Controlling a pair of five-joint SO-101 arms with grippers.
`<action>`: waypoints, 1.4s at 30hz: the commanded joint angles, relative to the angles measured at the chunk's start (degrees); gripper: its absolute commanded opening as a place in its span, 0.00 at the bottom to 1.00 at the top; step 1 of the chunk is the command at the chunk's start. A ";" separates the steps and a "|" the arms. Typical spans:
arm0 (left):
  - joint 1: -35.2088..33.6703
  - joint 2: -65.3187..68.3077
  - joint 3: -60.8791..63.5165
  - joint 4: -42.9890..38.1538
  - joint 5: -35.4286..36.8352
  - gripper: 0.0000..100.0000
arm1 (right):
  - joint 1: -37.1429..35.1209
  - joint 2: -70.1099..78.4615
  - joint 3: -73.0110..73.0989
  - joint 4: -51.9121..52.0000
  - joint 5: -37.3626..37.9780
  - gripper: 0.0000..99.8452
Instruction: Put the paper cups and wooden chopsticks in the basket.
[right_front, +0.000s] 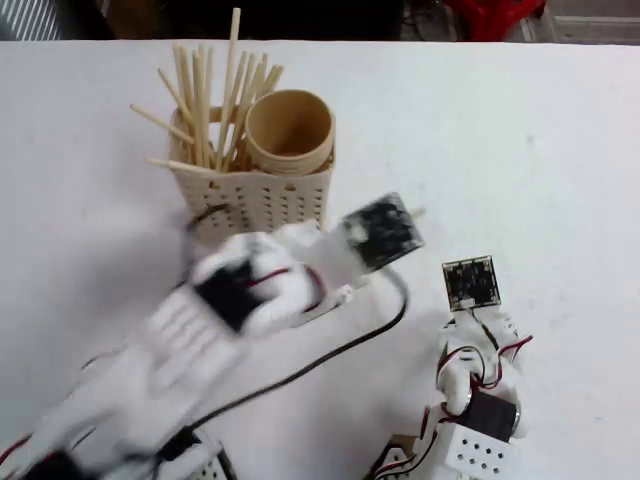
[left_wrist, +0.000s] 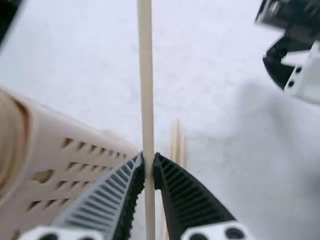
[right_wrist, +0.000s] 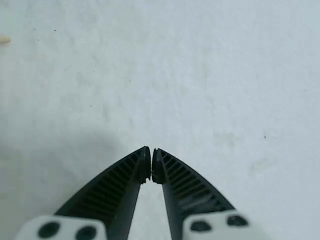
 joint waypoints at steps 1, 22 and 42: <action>-4.53 -16.31 -3.96 -6.42 0.44 0.02 | 0.40 -0.48 0.35 0.13 0.18 0.02; -33.10 5.93 -8.44 -39.56 25.49 0.02 | 0.40 -0.48 0.35 0.13 0.18 0.02; -33.36 9.54 -1.76 -34.37 18.73 0.15 | 0.40 -0.48 0.35 0.13 0.18 0.02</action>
